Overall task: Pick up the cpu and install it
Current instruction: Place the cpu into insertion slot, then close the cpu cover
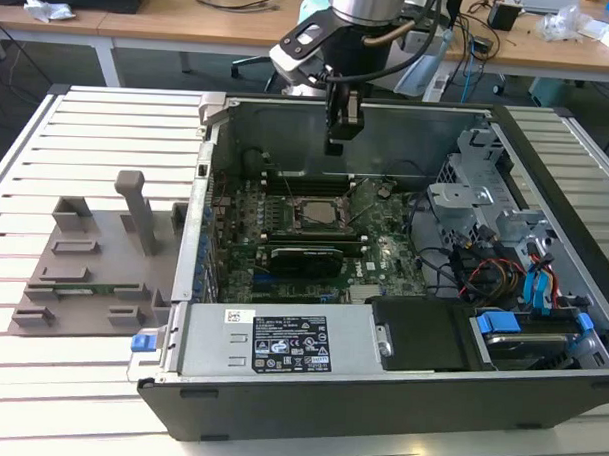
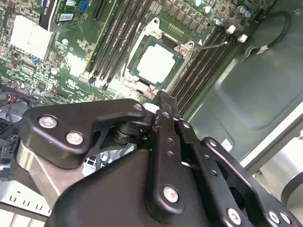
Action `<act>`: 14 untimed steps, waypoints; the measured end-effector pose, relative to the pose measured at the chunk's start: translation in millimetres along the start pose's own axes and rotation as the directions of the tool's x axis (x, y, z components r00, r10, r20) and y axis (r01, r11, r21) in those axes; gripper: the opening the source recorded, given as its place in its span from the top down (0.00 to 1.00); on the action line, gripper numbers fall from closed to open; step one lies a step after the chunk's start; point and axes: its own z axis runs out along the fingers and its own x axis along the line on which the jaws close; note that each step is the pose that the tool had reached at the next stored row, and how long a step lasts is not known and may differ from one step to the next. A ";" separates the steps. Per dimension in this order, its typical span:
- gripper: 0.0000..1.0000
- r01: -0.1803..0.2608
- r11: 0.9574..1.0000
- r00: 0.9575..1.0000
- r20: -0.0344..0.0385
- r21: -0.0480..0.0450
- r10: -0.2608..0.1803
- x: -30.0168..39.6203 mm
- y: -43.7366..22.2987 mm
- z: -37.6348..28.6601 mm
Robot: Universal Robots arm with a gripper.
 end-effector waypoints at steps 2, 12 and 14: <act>0.89 0.000 1.000 1.000 0.000 0.000 0.000 0.0 -0.1 -1.7; 0.89 0.000 1.000 1.000 0.000 0.000 0.000 0.0 -0.1 -1.9; 0.89 0.000 1.000 1.000 0.000 0.000 0.000 -0.1 4.7 -2.2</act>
